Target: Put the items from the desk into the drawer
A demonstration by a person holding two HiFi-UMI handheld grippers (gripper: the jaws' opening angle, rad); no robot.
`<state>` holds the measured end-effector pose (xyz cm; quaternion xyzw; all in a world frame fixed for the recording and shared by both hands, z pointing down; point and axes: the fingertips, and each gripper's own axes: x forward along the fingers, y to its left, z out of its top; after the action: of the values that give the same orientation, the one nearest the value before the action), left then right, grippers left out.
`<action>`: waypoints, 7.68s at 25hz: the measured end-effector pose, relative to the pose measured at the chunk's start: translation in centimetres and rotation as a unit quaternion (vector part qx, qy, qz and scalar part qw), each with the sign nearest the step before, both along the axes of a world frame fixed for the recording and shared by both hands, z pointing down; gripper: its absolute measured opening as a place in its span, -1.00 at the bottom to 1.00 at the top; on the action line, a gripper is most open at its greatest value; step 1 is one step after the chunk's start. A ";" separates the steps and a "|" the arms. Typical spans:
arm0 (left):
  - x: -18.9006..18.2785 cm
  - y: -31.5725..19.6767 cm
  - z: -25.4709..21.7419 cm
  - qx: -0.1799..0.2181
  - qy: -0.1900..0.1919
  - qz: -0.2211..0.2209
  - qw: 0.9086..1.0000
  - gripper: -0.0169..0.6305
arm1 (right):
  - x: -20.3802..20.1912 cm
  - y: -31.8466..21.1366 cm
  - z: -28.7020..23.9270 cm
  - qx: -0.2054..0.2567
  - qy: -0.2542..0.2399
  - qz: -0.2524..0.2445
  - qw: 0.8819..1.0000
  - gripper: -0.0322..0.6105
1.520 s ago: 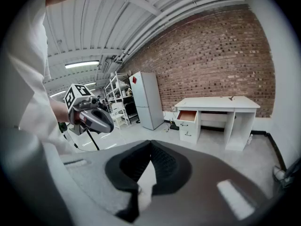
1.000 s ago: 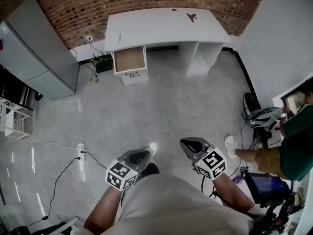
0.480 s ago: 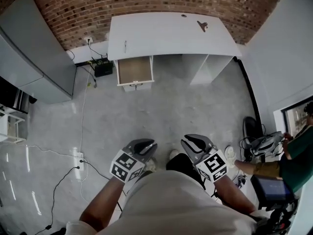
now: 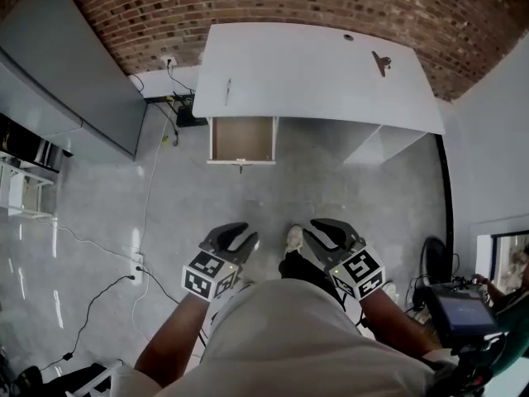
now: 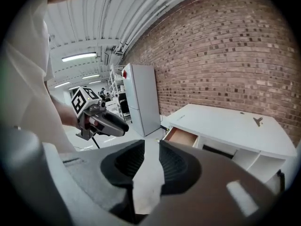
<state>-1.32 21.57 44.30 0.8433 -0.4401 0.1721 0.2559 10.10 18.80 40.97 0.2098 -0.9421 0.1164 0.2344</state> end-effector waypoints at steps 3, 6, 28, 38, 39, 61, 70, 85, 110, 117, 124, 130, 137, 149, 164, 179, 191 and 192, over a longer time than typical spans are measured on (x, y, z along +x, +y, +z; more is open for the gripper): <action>-0.5 -6.1 -0.1 -0.007 -0.012 -0.041 0.999 -0.63 | 0.4 -6.3 -0.8 0.002 -0.003 -0.031 1.000 -0.64; -0.8 -11.7 -0.3 -0.013 -0.031 -0.076 0.997 -0.63 | 1.6 -11.9 -0.7 0.005 0.002 -0.063 0.998 -0.64; -17.2 -42.4 10.8 -0.086 -0.121 -0.115 0.982 -0.64 | -0.6 -30.1 0.5 -0.031 0.011 0.079 0.996 -0.64; -23.1 -49.5 16.8 -0.148 -0.153 -0.128 0.969 -0.63 | -1.1 -31.6 1.9 -0.063 0.030 0.153 0.986 -0.64; -23.2 -50.0 17.3 -0.153 -0.157 -0.126 0.968 -0.64 | -0.8 -31.7 2.1 -0.065 0.032 0.160 0.984 -0.64; -22.8 -50.5 20.5 -0.213 -0.175 -0.140 0.951 -0.80 | 2.9 -32.0 3.0 -0.075 0.039 0.189 0.978 -0.64; -19.9 -46.4 17.2 -0.183 -0.130 -0.175 0.959 -0.80 | 4.4 -30.6 2.7 -0.072 0.024 0.154 0.985 -0.64; -14.8 -32.7 18.1 -0.191 -0.093 -0.229 0.950 -0.80 | 6.2 -25.3 3.6 -0.073 0.022 0.070 0.995 -0.64; -15.0 -35.3 31.9 -0.190 0.001 -0.239 0.952 -0.80 | 2.2 -22.0 7.3 -0.108 0.121 0.010 0.987 -0.64; -15.8 -38.8 36.1 -0.197 -0.002 -0.225 0.954 -0.80 | 1.8 -23.1 9.4 -0.119 0.146 0.028 0.982 -0.64; -16.3 -41.5 39.1 -0.210 -0.014 -0.222 0.952 -0.80 | 1.4 -24.1 11.2 -0.133 0.156 0.042 0.978 -0.64; -16.6 -42.7 42.3 -0.235 -0.032 -0.221 0.946 -0.80 | 1.7 -24.4 13.1 -0.144 0.143 0.059 0.977 -0.64; -16.2 -43.4 45.4 -0.250 -0.044 -0.205 0.945 -0.80 | 3.1 -24.7 15.1 -0.148 0.142 0.085 0.975 -0.64; -15.6 -43.4 47.7 -0.284 -0.043 -0.180 0.941 -0.78 | 4.2 -23.9 16.2 -0.167 0.128 0.129 0.969 -0.64; -15.2 -40.5 42.2 -0.271 -0.100 -0.162 0.944 -0.76 | 5.1 -23.0 13.7 -0.170 0.096 0.129 0.972 -0.64; -10.7 -31.9 30.0 -0.237 -0.103 -0.185 0.948 -0.77 | 8.7 -22.0 7.3 -0.116 0.039 0.056 0.991 -0.64; -4.3 -22.6 17.1 -0.171 -0.060 -0.156 0.971 -0.82 | 9.3 -19.5 5.5 -0.106 0.000 0.007 0.994 -0.65; -3.7 -21.8 16.0 -0.165 -0.054 -0.148 0.974 -0.84 | 8.9 -19.3 5.3 -0.104 -0.003 0.004 0.995 -0.65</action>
<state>-4.99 -0.18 60.33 0.7041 -0.5389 0.2476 0.3907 19.00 -0.52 46.31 0.1876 -0.9247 0.2150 0.2519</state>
